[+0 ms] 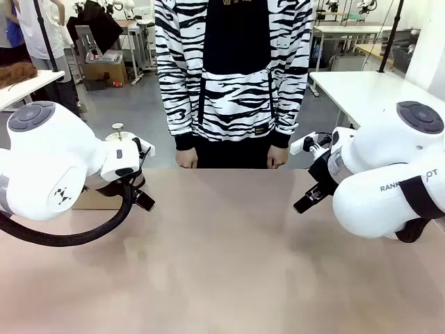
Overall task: Pour a drink into a cup and package it in a carrier.
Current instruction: Pick up the 600 ml Paper Cup and place it in the middle top area of the table.
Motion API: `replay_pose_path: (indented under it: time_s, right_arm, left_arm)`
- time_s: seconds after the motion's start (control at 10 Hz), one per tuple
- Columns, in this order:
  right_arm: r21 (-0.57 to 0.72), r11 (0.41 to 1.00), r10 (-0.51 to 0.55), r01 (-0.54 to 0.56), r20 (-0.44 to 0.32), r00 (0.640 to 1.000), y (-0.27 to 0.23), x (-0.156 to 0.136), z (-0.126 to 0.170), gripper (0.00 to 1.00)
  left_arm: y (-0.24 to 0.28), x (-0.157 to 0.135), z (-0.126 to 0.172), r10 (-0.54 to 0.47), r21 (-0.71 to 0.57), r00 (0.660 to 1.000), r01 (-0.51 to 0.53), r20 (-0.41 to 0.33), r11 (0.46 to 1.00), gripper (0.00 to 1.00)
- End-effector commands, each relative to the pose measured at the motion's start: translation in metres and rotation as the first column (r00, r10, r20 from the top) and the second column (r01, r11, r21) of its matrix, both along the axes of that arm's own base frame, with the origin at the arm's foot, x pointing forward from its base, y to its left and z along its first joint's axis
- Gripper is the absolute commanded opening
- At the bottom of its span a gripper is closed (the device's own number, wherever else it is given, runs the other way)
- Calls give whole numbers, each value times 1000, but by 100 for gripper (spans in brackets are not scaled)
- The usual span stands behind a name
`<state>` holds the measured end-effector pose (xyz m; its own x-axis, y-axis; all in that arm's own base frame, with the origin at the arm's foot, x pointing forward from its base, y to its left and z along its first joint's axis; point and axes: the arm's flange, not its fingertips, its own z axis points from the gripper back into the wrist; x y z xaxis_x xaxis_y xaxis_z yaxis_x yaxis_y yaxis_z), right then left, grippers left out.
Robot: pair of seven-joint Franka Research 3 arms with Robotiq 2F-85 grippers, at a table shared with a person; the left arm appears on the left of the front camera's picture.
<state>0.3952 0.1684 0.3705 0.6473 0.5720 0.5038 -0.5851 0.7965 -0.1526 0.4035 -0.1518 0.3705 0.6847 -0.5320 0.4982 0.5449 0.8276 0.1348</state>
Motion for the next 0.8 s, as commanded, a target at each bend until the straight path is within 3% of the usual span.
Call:
replay_pose_path:
  time_s: [0.0, 0.7]
  right_arm:
    - [0, 1000, 0, 0, 0, 1000, 0, 0, 0, 100]
    - [0, 1000, 0, 0, 0, 1000, 0, 0, 0, 100]
  left_arm:
    - [0, 0, 0, 0, 0, 1000, 0, 0, 1000, 100]
    - [0, 0, 0, 0, 0, 1000, 0, 0, 1000, 100]
